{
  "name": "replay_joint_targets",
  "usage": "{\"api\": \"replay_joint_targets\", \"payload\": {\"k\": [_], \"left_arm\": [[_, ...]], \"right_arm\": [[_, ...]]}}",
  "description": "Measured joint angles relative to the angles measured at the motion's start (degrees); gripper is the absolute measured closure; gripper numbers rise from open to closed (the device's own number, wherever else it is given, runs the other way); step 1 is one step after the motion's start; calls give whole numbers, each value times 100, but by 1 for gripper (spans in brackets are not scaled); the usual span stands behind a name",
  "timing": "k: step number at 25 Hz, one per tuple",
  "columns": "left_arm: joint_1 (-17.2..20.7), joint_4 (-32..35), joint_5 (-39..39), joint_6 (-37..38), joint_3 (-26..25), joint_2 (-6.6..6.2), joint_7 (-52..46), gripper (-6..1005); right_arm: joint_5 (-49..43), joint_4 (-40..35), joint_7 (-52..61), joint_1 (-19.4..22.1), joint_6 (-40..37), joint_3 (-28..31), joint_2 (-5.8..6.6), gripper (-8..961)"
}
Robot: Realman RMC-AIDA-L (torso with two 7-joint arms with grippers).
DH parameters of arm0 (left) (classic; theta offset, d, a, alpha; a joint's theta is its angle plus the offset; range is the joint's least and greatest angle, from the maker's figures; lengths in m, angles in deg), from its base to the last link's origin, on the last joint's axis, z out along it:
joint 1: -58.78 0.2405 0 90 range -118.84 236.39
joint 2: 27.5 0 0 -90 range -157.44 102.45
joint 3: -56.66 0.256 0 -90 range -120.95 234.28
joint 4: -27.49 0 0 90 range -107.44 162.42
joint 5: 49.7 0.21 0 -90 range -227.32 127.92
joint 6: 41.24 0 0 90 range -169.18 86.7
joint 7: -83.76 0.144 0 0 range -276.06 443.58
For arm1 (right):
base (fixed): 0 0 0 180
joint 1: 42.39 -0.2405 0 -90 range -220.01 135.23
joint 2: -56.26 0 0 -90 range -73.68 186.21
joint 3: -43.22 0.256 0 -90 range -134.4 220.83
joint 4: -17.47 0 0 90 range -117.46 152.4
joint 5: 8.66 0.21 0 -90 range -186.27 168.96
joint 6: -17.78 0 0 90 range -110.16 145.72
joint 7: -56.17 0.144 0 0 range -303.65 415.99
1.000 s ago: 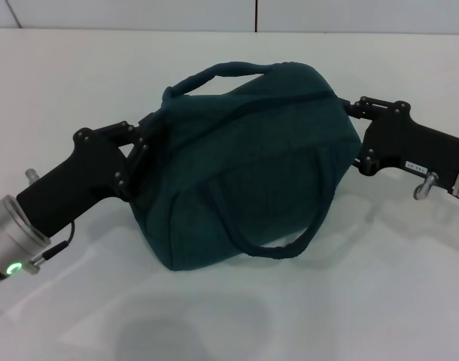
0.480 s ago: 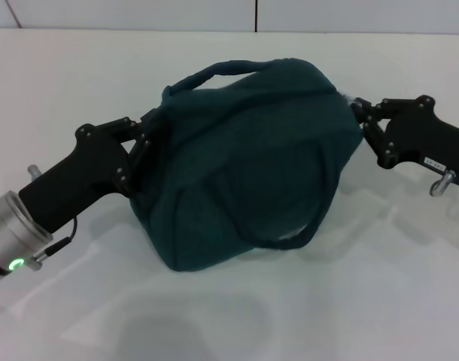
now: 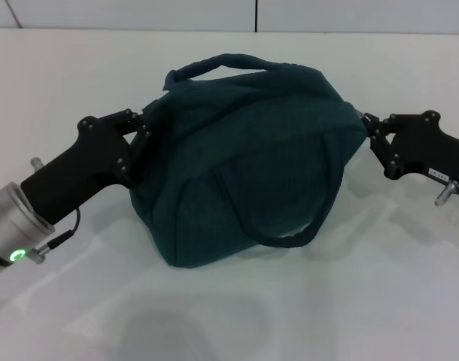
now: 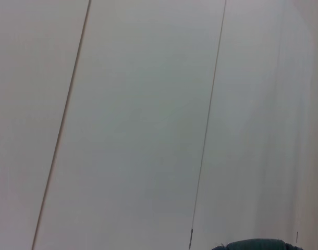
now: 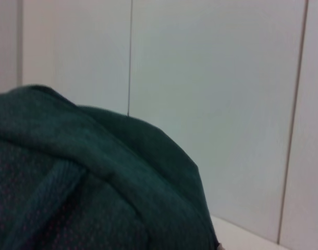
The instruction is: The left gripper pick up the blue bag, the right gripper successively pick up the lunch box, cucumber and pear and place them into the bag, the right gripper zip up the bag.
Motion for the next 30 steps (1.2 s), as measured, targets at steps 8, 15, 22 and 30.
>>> {"api": "replay_joint_targets", "payload": {"k": [8,15,22,30], "left_arm": [[-72,49,-220,-7,-1,56,26,908],[167,350,-614,-67,-9,84,371,899],[420,658,-710,140,36,77,518,797],[324,577,-46,1054,52,4,618,325]], "right_arm": [[52,45,28,7,-24,38,-12,940],[67,-12,464,-10,-193,86,17,893],[70,-185,473,298,-1169,557,41,551],[-594,-396,996,177,-2834,756,223,333]]}}
